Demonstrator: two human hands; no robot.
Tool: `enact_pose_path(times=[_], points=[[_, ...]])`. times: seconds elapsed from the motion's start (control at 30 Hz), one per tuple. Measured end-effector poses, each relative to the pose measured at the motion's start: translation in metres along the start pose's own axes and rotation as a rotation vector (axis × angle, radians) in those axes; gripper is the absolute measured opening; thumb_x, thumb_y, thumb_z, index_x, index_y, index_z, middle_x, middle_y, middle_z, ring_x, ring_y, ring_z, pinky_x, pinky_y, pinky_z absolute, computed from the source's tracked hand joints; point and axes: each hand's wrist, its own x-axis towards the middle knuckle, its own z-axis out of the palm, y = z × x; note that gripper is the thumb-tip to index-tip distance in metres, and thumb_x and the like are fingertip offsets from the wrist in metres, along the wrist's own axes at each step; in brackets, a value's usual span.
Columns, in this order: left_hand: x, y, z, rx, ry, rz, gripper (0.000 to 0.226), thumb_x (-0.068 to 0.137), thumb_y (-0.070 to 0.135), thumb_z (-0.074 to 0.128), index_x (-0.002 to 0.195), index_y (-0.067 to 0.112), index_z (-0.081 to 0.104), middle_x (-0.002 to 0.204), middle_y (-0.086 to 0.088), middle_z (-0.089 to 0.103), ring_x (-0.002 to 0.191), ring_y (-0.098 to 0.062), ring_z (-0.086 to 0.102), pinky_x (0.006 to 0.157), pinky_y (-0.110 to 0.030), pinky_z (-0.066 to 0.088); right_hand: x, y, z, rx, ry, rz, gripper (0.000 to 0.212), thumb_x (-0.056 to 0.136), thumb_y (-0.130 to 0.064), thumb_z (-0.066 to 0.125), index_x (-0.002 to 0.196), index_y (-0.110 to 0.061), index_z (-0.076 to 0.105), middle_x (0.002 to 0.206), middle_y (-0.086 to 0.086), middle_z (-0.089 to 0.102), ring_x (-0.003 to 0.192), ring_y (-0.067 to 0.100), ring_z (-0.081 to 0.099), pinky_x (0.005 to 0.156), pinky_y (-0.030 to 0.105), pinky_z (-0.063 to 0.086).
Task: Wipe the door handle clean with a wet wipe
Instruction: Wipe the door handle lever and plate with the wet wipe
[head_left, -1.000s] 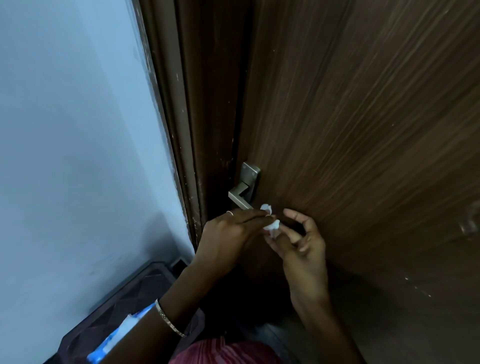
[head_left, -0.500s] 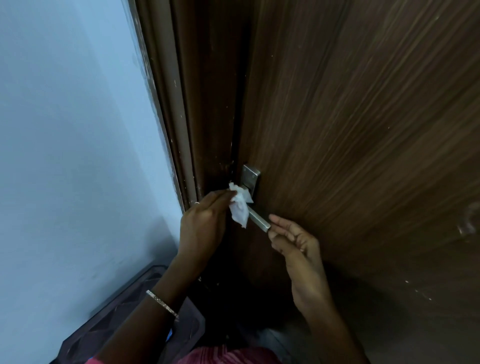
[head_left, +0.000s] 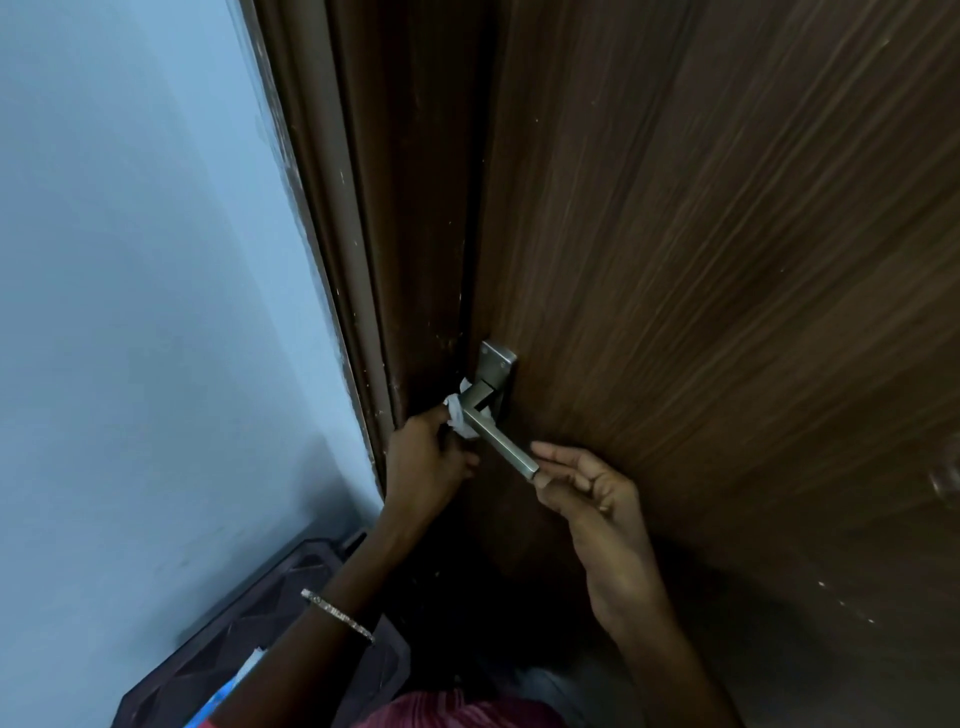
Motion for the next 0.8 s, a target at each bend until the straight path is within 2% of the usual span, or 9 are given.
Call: enact_pose_path(times=[0.07, 0.13, 0.2, 0.33, 0.4, 0.47, 0.63, 0.7, 0.8], points=[[-0.004, 0.006, -0.003, 0.091, 0.151, 0.058, 0.02, 0.093, 0.008, 0.056, 0.104, 0.015, 0.071, 0.072, 0.004, 0.071, 0.063, -0.014, 0.07, 0.056, -0.023, 0.054, 0.001, 0.0, -0.001, -0.004, -0.003, 0.0, 0.028, 0.092, -0.008, 0.066, 0.108, -0.029, 0.076, 0.108, -0.004, 0.078, 0.107, 0.007, 0.071, 0.097, 0.029, 0.051], [-0.008, 0.015, -0.008, 0.237, 0.36, 0.128, 0.019, 0.09, 0.011, 0.059, 0.099, 0.02, 0.073, 0.074, 0.0, 0.073, 0.065, -0.019, 0.069, 0.061, -0.018, 0.043, 0.002, 0.0, -0.001, -0.007, 0.005, -0.003, 0.026, 0.092, -0.009, 0.068, 0.106, -0.029, 0.076, 0.106, -0.003, 0.079, 0.106, 0.008, 0.071, 0.095, 0.028, 0.051], [-0.009, 0.027, -0.012, 0.297, 0.489, 0.202, 0.018, 0.09, 0.013, 0.06, 0.103, 0.017, 0.073, 0.081, -0.005, 0.076, 0.067, -0.025, 0.069, 0.065, -0.021, 0.04, 0.002, 0.001, -0.001, -0.01, 0.021, -0.01, 0.024, 0.091, -0.008, 0.069, 0.104, -0.027, 0.077, 0.101, -0.002, 0.079, 0.102, 0.008, 0.072, 0.09, 0.025, 0.051], [0.002, 0.045, -0.009, 0.275, 0.426, 0.248, 0.024, 0.097, 0.027, 0.057, 0.114, 0.019, 0.071, 0.091, -0.003, 0.077, 0.072, -0.021, 0.071, 0.064, -0.022, 0.047, 0.0, 0.002, 0.002, -0.035, 0.053, -0.018, 0.021, 0.09, -0.01, 0.07, 0.101, -0.025, 0.078, 0.097, -0.002, 0.08, 0.098, 0.008, 0.073, 0.089, 0.026, 0.052], [0.005, 0.05, -0.003, 0.222, 0.416, 0.24, 0.025, 0.096, 0.03, 0.059, 0.114, 0.018, 0.071, 0.094, -0.002, 0.077, 0.074, -0.018, 0.071, 0.059, -0.015, 0.042, 0.0, 0.001, 0.003, -0.044, 0.055, -0.013, 0.021, 0.09, -0.011, 0.071, 0.103, -0.025, 0.077, 0.098, -0.004, 0.08, 0.099, 0.007, 0.073, 0.092, 0.028, 0.054], [0.005, 0.053, 0.002, 0.169, 0.44, 0.231, 0.023, 0.095, 0.03, 0.062, 0.11, 0.016, 0.072, 0.095, -0.001, 0.078, 0.076, -0.015, 0.072, 0.06, -0.006, 0.032, -0.002, 0.0, 0.003, -0.043, 0.052, -0.006, 0.021, 0.089, -0.012, 0.071, 0.103, -0.027, 0.077, 0.1, -0.006, 0.079, 0.098, 0.005, 0.073, 0.091, 0.027, 0.054], [0.001, 0.053, 0.005, 0.044, 0.467, 0.306, 0.019, 0.091, 0.028, 0.068, 0.105, 0.016, 0.073, 0.094, 0.004, 0.077, 0.077, 0.0, 0.065, 0.065, 0.003, 0.038, -0.007, 0.002, 0.008, -0.053, 0.07, -0.013, 0.025, 0.086, -0.014, 0.076, 0.106, -0.028, 0.076, 0.1, -0.009, 0.079, 0.099, 0.003, 0.073, 0.086, 0.023, 0.053], [-0.001, 0.053, 0.006, 0.014, 0.465, 0.369, 0.019, 0.091, 0.027, 0.068, 0.105, 0.015, 0.073, 0.094, 0.005, 0.076, 0.078, 0.001, 0.066, 0.069, 0.001, 0.042, -0.008, 0.001, 0.008, -0.052, 0.079, -0.012, 0.025, 0.085, -0.015, 0.077, 0.107, -0.028, 0.075, 0.1, -0.009, 0.079, 0.1, 0.004, 0.073, 0.087, 0.024, 0.054], [-0.001, 0.05, 0.005, -0.034, 0.441, 0.413, 0.017, 0.09, 0.025, 0.07, 0.104, 0.015, 0.073, 0.097, 0.005, 0.076, 0.082, -0.002, 0.068, 0.073, -0.013, 0.054, -0.01, 0.001, 0.009, -0.04, 0.081, 0.0, 0.026, 0.085, -0.015, 0.077, 0.106, -0.03, 0.075, 0.1, -0.008, 0.079, 0.099, 0.005, 0.073, 0.086, 0.024, 0.053]])
